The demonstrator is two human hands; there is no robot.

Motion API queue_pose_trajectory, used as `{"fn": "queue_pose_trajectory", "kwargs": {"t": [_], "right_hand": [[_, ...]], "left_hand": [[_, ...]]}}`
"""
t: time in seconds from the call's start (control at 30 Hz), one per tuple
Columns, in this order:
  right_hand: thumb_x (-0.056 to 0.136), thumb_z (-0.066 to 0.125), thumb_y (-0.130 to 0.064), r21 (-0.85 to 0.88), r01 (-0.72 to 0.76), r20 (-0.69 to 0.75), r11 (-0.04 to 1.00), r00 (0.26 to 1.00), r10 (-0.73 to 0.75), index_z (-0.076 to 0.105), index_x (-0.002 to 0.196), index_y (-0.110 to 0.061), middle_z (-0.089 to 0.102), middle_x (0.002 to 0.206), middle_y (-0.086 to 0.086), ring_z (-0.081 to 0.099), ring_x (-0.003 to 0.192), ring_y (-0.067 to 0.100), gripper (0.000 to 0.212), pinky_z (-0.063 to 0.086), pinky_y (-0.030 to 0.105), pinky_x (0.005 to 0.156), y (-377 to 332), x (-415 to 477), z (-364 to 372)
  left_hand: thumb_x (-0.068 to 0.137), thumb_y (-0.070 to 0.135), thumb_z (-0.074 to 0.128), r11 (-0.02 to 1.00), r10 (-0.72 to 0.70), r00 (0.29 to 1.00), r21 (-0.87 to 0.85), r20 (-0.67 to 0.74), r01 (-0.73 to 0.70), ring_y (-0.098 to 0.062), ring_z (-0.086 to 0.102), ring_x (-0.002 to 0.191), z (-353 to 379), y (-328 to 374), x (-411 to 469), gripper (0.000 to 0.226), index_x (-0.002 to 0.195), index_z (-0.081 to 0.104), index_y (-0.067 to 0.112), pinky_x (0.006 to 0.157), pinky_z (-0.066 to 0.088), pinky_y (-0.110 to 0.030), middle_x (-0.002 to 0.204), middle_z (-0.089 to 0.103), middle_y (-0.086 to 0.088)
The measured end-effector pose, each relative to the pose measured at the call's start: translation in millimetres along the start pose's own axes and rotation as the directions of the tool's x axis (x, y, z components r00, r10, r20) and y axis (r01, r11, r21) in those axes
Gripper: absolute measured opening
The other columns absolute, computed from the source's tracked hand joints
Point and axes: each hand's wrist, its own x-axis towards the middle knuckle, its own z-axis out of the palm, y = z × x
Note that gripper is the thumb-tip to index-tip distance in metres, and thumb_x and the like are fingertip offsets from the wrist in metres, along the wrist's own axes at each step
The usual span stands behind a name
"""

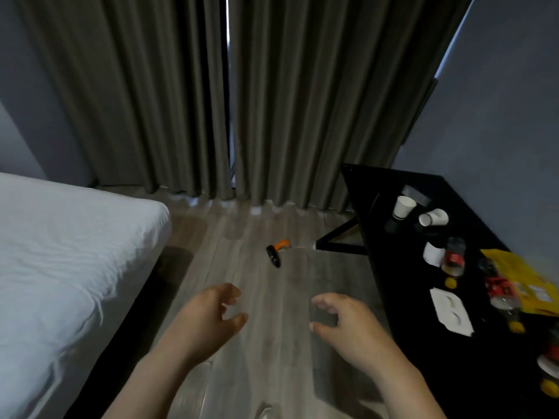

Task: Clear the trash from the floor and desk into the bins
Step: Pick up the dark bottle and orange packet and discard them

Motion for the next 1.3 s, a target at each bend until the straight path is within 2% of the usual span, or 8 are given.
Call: {"fn": "queue_pose_trajectory", "kwargs": {"t": [0.17,0.37,0.57,0.73,0.97,1.13,1.3], "right_hand": [[0.082,0.068,-0.034,0.061,0.004,-0.008,0.998,1.000,-0.004,0.056,0.127,-0.029,0.059,0.124,-0.009,0.053,0.115,0.006,0.047,0.042,0.018,0.097,7.7,97.8,-16.3],[0.082,0.069,-0.035,0.076,-0.014,0.011,0.997,1.000,0.013,0.056,0.127,-0.029,0.059,0.123,-0.008,0.055,0.113,0.007,0.048,0.045,0.025,0.098,27.2,195.0,-47.4],[0.081,0.072,-0.029,0.102,-0.047,0.009,0.994,0.999,0.046,0.058,0.124,-0.025,0.060,0.121,-0.009,0.055,0.112,0.006,0.045,0.044,0.021,0.097,44.8,267.1,-60.2],[0.080,0.071,-0.029,0.066,-0.093,0.014,0.994,0.996,0.092,0.059,0.123,-0.025,0.061,0.120,-0.008,0.056,0.112,0.005,0.045,0.037,0.010,0.088,57.1,334.5,-59.6],[0.081,0.071,-0.028,0.052,-0.200,0.074,0.978,0.978,0.196,0.060,0.122,-0.023,0.063,0.119,-0.005,0.058,0.108,0.007,0.043,0.043,0.016,0.091,56.6,446.8,-63.8],[0.080,0.071,-0.029,0.065,-0.232,0.058,0.970,0.972,0.229,0.057,0.127,-0.020,0.061,0.126,-0.001,0.057,0.115,0.012,0.050,0.043,0.025,0.100,55.9,518.3,-64.8],[0.082,0.069,-0.033,0.069,-0.299,0.127,0.952,0.949,0.289,0.051,0.132,-0.023,0.056,0.132,-0.001,0.052,0.121,0.013,0.055,0.040,0.025,0.104,69.0,576.6,-61.9]], "left_hand": [[0.084,0.044,0.063,0.998,-0.014,1.000,0.061,0.023,0.013,0.000,0.058,0.092,-14.4,-3.1,89.0,0.043,0.123,0.053,0.030,0.077,0.047,-0.015,0.111,0.059,0.015],[0.083,0.045,0.064,0.997,-0.037,0.999,0.065,0.007,0.037,0.000,0.057,0.093,-23.3,9.8,186.7,0.044,0.123,0.051,0.032,0.079,0.047,-0.014,0.110,0.058,0.016],[0.085,0.042,0.062,0.996,-0.042,0.998,0.079,0.056,0.037,-0.001,0.056,0.096,-20.2,17.1,269.2,0.041,0.123,0.050,0.033,0.084,0.050,-0.018,0.116,0.057,0.013],[0.086,0.041,0.061,0.998,-0.022,0.994,0.065,0.109,0.015,-0.001,0.054,0.099,-18.6,12.1,347.9,0.042,0.125,0.048,0.033,0.083,0.048,-0.017,0.115,0.054,0.016],[0.086,0.041,0.061,0.995,-0.042,0.980,0.095,0.197,0.023,-0.003,0.055,0.100,-28.8,-11.4,479.4,0.047,0.129,0.045,0.030,0.085,0.050,-0.019,0.118,0.055,0.012],[0.086,0.039,0.062,0.993,-0.046,0.965,0.117,0.257,0.016,-0.005,0.056,0.100,-37.7,-18.9,568.0,0.046,0.128,0.047,0.028,0.087,0.051,-0.023,0.119,0.057,0.009],[0.085,0.038,0.063,0.993,-0.059,0.948,0.115,0.311,0.024,-0.007,0.057,0.100,-31.2,-19.7,632.1,0.047,0.128,0.048,0.025,0.087,0.050,-0.023,0.119,0.058,0.007]]}}
